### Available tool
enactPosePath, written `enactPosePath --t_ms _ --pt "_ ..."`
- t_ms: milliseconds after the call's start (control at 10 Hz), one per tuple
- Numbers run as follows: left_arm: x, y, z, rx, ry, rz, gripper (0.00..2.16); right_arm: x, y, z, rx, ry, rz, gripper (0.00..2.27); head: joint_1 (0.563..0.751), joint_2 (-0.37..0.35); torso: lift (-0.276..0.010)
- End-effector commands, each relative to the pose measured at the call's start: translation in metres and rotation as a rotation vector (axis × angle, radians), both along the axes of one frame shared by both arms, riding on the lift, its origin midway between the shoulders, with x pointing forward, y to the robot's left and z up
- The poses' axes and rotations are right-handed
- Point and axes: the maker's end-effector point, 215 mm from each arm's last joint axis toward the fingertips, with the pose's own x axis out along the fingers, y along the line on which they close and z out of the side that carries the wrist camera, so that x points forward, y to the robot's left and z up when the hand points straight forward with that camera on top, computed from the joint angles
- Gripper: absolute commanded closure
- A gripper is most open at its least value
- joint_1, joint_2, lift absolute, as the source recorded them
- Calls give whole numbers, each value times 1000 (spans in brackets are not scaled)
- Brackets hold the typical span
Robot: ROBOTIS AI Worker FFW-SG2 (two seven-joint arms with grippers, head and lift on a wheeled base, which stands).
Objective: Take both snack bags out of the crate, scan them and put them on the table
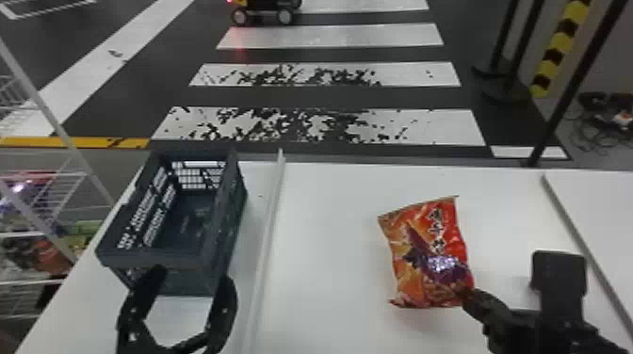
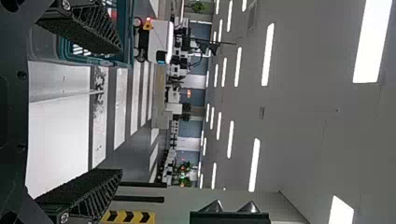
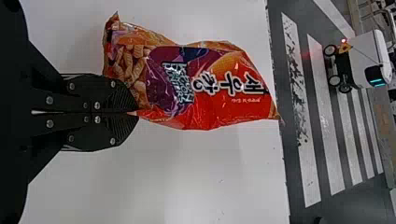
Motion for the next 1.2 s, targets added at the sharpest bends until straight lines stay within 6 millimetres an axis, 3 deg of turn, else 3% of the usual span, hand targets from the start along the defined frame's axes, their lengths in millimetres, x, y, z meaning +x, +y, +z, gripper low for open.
enactPosePath --t_ms 0,700,900,1100 --pt "0 0 0 -1 -1 -1 83 2 -6 11 -149 -31 23 2253 695 92 -94" --pt "1 -1 3 1 -6 -7 83 35 -44 64 -602 -217 -29 2253 695 38 -94" --pt "0 -1 1 0 0 -5 83 38 -39 78 -771 -285 31 2253 695 19 -94" --pt "1 -1 1 -1 -4 -3 83 35 -5 71 -964 -342 213 2253 695 32 -94"
